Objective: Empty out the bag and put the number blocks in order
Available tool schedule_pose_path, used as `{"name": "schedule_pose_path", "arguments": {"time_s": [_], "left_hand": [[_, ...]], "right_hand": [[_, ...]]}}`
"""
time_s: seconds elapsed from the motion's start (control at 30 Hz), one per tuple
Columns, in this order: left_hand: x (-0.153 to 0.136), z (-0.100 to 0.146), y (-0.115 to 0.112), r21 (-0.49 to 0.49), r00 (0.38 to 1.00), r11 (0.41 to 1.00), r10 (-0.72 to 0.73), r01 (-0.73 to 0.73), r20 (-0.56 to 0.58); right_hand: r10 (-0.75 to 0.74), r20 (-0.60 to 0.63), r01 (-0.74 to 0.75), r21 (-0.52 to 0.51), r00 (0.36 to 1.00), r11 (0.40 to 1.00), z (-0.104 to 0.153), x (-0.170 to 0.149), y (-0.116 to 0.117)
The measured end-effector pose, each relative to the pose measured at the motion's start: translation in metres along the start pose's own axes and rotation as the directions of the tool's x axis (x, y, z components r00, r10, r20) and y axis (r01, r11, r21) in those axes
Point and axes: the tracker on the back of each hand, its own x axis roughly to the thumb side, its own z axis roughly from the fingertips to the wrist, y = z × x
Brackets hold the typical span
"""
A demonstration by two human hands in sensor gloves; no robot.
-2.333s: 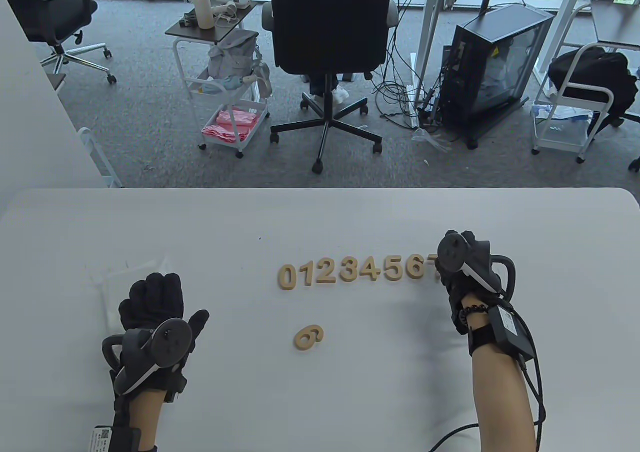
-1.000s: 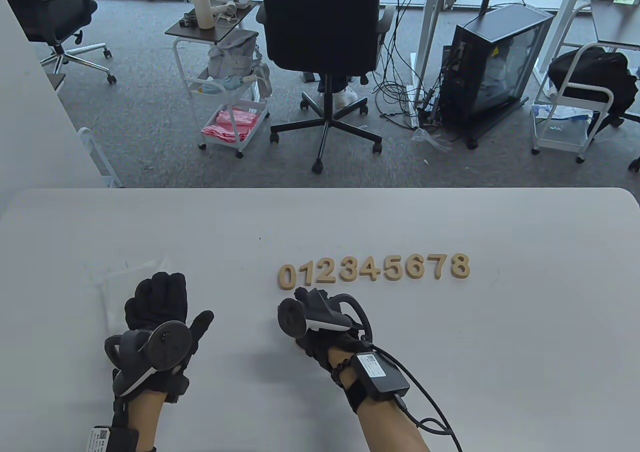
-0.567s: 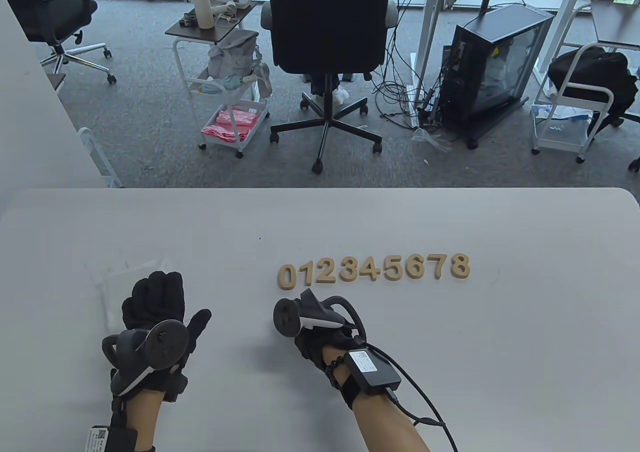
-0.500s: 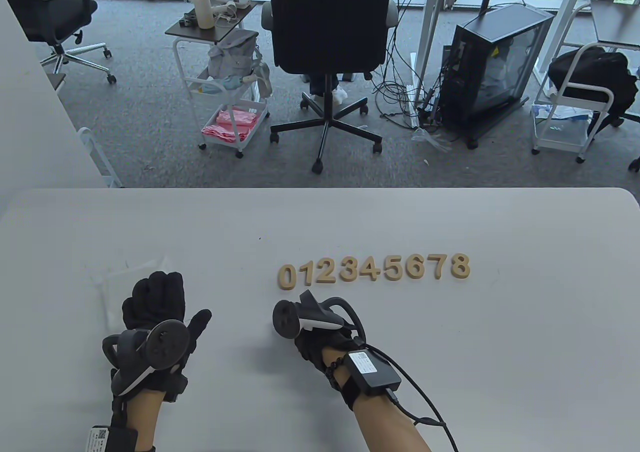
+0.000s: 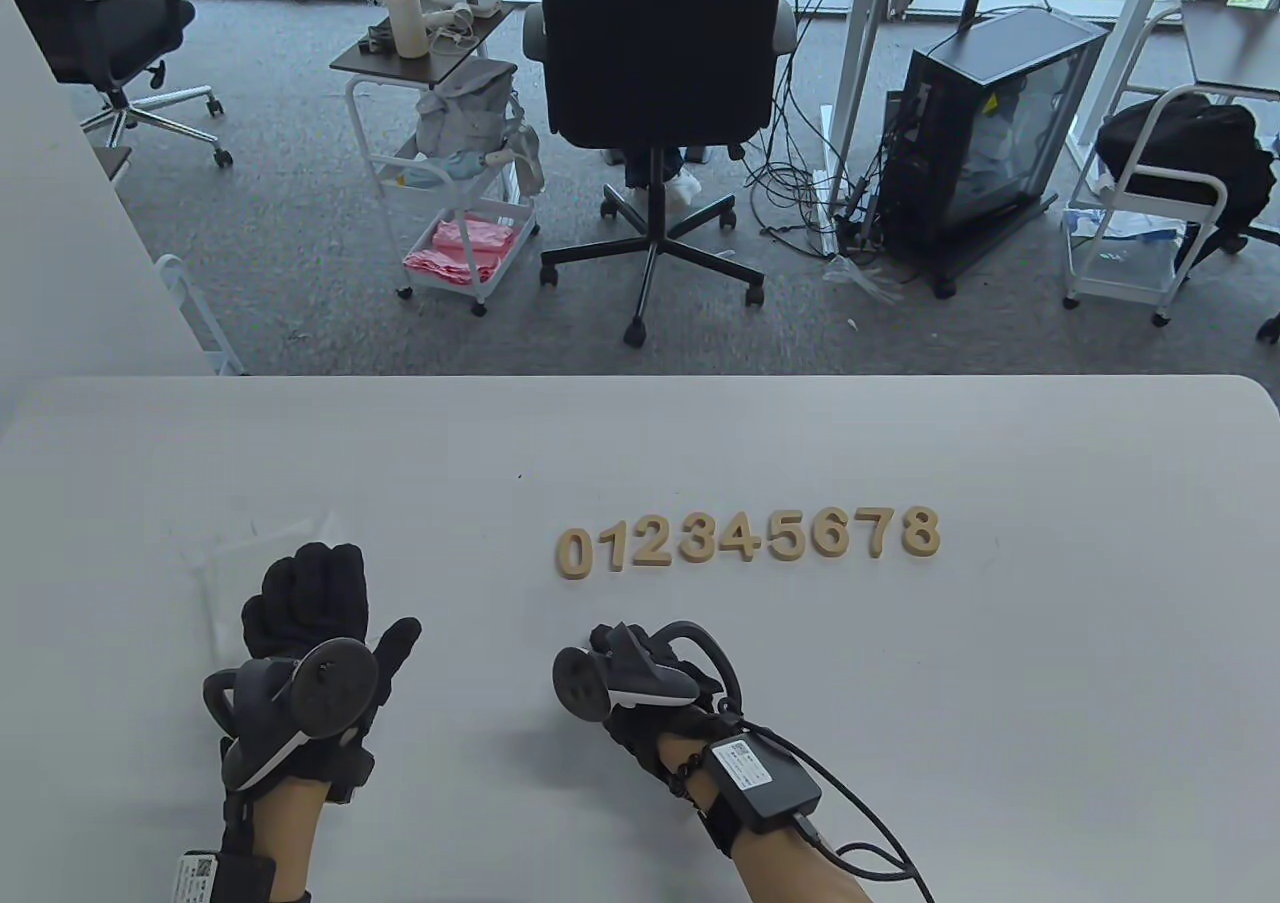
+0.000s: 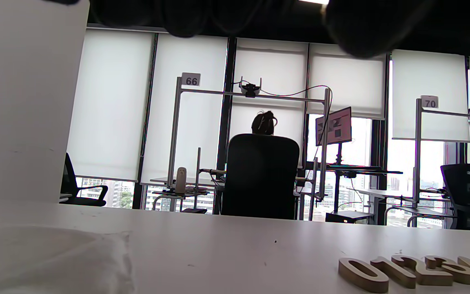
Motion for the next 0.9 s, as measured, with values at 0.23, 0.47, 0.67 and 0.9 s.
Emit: {"name": "schedule_pose_path", "arguments": {"time_s": [0.23,0.47,0.67,0.9], "left_hand": [[0.001,0.000,-0.001,-0.006,1.000,1.000,0.000,0.000,0.000],[0.001,0.000,0.000,-0.003,1.000,1.000,-0.005,0.005,0.001],[0.002,-0.001,-0.002,-0.006,1.000,1.000,-0.013,0.013,0.001],[0.001,-0.001,-0.002,-0.005,1.000,1.000,-0.012,0.012,-0.005]], "right_hand": [[-0.097,0.018,0.094,0.137,0.995,0.986,0.001,-0.008,-0.001],[-0.047,0.032,0.043,0.114,0.998,0.993,0.004,-0.010,0.003],[0.040,0.027,-0.040,0.024,0.999,0.999,0.007,-0.007,0.001],[0.070,0.015,-0.068,-0.090,0.997,0.994,0.012,-0.008,0.002]]}}
